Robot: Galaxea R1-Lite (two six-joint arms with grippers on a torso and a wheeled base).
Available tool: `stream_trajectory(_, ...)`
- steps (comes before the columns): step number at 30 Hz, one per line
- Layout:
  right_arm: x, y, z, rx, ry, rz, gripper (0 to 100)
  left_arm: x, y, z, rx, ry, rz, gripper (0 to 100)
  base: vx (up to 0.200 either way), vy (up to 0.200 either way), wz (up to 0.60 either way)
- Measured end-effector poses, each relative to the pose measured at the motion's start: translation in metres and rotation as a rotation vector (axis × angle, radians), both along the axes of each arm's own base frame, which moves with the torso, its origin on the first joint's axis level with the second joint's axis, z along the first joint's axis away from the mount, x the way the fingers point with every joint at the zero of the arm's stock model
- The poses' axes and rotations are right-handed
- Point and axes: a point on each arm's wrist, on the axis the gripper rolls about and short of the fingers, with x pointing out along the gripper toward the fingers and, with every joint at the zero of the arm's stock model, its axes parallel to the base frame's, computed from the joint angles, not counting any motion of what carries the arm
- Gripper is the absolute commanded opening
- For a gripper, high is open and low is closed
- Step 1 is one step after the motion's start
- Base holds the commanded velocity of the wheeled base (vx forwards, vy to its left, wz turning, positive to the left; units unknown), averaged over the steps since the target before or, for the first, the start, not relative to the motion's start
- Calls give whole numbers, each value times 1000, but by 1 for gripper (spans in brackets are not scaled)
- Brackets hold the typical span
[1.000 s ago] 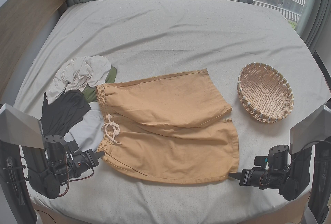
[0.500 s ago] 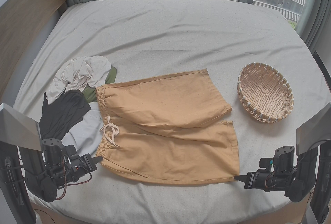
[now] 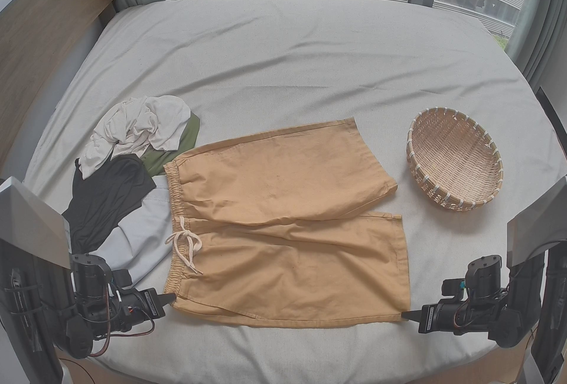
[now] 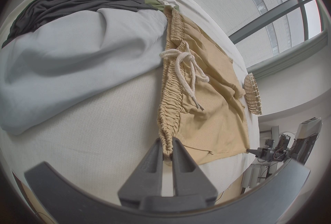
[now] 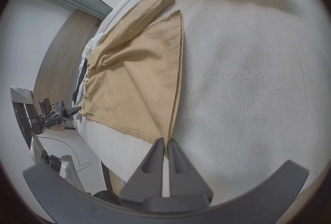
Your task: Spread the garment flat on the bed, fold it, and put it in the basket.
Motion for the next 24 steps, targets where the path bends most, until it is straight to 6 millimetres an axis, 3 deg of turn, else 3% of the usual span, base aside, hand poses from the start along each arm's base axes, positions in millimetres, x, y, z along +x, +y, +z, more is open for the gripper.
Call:
stream_trajectory(4,2,0,1,4,-27,-3,0,-1,0,-2,8,5,-6,0,0,0,0)
stream_trajectory(5,2,0,1,4,-30,-5,100,-1,0,-2,9,5,-7,0,0,0,0)
stream_trajectory(22,2,6,-5,6,-17,20,100,0,0,-3,14,3,-10,0,0,0,0)
stream_trajectory(23,1,7,-5,7,-15,24,0,1,0,-3,14,1,-9,0,0,0,0)
stream_trajectory(24,1,7,-6,7,-14,26,0,1,0,-3,14,0,-9,0,0,0,0)
